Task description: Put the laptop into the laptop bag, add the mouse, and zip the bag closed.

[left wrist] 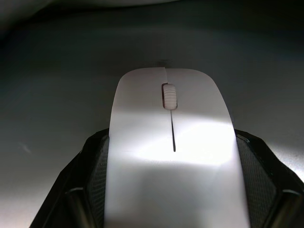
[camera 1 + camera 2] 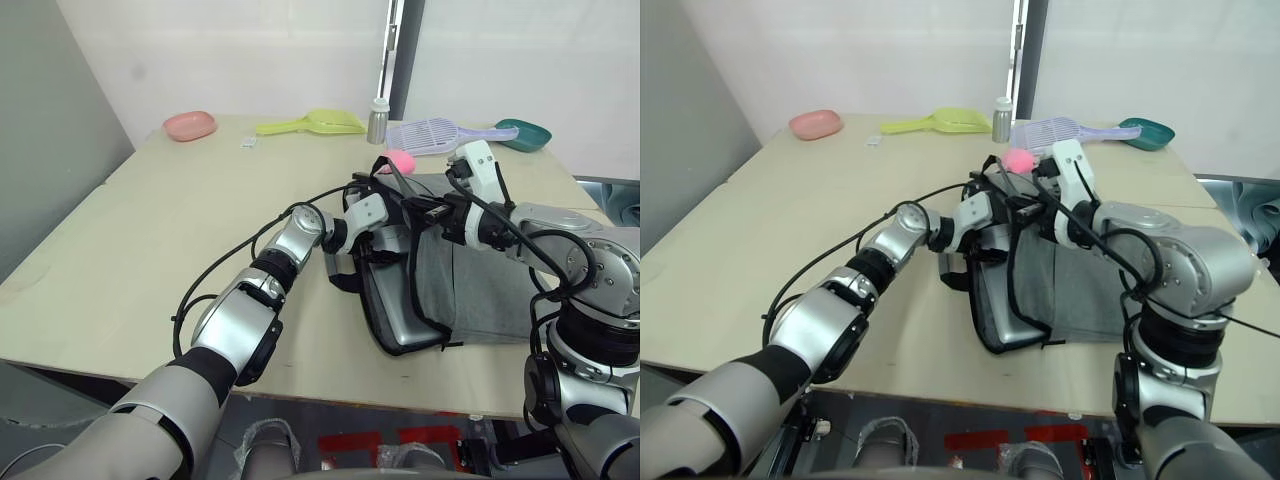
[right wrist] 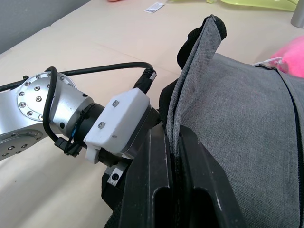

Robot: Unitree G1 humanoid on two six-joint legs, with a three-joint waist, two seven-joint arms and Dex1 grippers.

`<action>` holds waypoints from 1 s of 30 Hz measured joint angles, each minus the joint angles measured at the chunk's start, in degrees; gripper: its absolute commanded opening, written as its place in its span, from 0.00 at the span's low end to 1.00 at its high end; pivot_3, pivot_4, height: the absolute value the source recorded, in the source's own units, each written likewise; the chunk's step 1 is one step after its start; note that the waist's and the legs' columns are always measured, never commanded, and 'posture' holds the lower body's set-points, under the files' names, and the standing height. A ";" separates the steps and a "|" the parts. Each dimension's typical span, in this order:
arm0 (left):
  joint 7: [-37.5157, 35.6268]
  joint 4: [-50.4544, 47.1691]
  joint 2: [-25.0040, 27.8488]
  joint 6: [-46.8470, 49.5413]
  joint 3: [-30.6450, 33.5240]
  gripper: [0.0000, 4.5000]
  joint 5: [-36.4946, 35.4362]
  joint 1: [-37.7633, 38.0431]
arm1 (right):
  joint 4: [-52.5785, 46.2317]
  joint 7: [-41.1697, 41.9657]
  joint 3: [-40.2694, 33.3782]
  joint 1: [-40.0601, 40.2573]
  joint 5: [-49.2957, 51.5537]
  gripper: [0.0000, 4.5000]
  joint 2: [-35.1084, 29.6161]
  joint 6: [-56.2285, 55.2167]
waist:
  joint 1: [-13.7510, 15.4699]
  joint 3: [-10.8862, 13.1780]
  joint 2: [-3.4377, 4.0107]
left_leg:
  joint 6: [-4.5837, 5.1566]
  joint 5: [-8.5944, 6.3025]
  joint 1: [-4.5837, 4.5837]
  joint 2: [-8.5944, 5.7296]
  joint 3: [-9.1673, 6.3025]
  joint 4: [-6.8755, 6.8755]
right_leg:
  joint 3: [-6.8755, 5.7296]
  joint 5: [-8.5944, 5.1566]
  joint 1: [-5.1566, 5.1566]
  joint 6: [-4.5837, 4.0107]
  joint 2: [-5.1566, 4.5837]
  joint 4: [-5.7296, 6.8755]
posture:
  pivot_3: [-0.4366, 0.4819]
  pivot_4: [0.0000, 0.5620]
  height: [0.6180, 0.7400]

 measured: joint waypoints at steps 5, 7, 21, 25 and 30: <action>-0.29 -0.01 -0.47 -0.20 0.00 0.75 -0.02 0.04 | 0.00 0.00 0.06 0.05 0.01 0.00 -0.08 0.00 | 0.00 0.00 0.00 | -0.01 0.00 0.00 0.00 0.00 -0.01 | 0.00 0.00 0.00 0.00 0.00 -0.01 | 0.48 0.27 1.00; -0.35 -0.01 -0.48 -0.14 0.13 0.95 -0.13 0.10 | 0.00 0.01 0.13 0.16 0.06 0.00 -0.24 0.00 | 0.00 0.00 0.00 | -0.01 0.00 0.00 0.00 0.00 -0.01 | 0.00 0.00 0.00 0.00 0.00 -0.01 | 0.48 0.27 1.00; -7.00 -11.87 1.77 4.84 6.30 1.00 -6.38 3.10 | -0.06 0.18 0.47 0.58 0.79 0.00 -0.73 -0.01 | -0.05 0.01 0.01 | -0.01 -0.01 -0.01 -0.01 0.01 -0.11 | -0.02 -0.04 0.00 -0.06 0.00 -0.13 | 0.48 0.27 1.00; -10.48 -20.74 6.22 8.08 6.23 1.00 -8.15 8.13 | -0.12 0.35 0.45 0.63 1.17 0.00 -1.14 -0.01 | -0.08 0.02 0.03 | -0.01 -0.01 -0.01 -0.01 0.02 -0.17 | -0.04 -0.04 0.00 -0.07 0.00 -0.19 | 0.48 0.27 1.00; -12.28 -29.38 12.79 12.13 7.11 1.00 -10.20 12.59 | -0.11 0.48 0.42 0.69 1.23 0.00 -1.71 -0.01 | -0.02 0.03 0.05 | -0.02 -0.02 -0.03 -0.01 0.02 -0.18 | -0.06 -0.05 0.00 -0.08 0.00 -0.24 | 0.48 0.27 1.00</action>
